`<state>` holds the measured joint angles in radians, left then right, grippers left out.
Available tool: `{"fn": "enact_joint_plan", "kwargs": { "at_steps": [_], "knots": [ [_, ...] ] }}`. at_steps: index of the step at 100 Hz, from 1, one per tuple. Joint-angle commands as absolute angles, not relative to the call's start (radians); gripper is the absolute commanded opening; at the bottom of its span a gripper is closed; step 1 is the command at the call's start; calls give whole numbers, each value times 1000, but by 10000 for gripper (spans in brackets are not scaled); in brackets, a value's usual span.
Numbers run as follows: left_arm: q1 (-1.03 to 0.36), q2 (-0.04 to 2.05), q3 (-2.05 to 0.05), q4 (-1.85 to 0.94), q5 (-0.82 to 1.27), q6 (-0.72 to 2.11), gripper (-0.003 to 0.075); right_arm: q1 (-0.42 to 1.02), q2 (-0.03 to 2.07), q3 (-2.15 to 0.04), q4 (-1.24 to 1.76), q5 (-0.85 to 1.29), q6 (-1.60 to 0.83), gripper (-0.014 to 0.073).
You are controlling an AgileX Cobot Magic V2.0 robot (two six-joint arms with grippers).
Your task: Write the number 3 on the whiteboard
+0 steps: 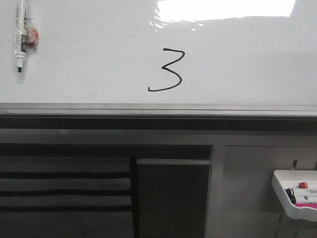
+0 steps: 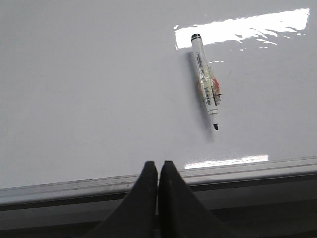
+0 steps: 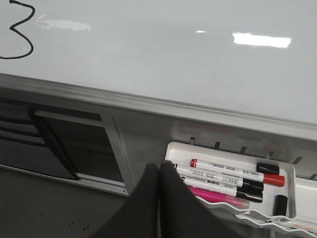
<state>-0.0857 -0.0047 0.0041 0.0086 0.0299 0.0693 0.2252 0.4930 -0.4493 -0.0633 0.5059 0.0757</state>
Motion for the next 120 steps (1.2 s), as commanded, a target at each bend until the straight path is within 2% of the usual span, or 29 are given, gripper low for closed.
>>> {"fn": "enact_joint_plan", "kwargs": {
  "at_steps": [1,23,34,57,73,92,120],
  "knots": [
    [-84,-32,13,0,-55,69,-20,218,495,-476,-79,441,74,-69],
    [-84,-32,13,0,-55,69,-20,218,495,-473,-79,434,74,-69],
    [-84,-32,13,0,-55,69,-20,198,424,-440,-78,418,74,-69],
    [-84,-32,13,0,-55,69,-20,24,140,-203,0,147,74,-69],
    [-84,-32,13,0,-55,69,-20,-13,12,-48,37,25,74,-69],
    [-84,-32,13,0,-55,69,-20,-13,-24,38,39,-58,74,-69],
    [-84,-32,13,0,-55,69,-20,-13,-24,36,39,-39,74,-69]
  ]
}}
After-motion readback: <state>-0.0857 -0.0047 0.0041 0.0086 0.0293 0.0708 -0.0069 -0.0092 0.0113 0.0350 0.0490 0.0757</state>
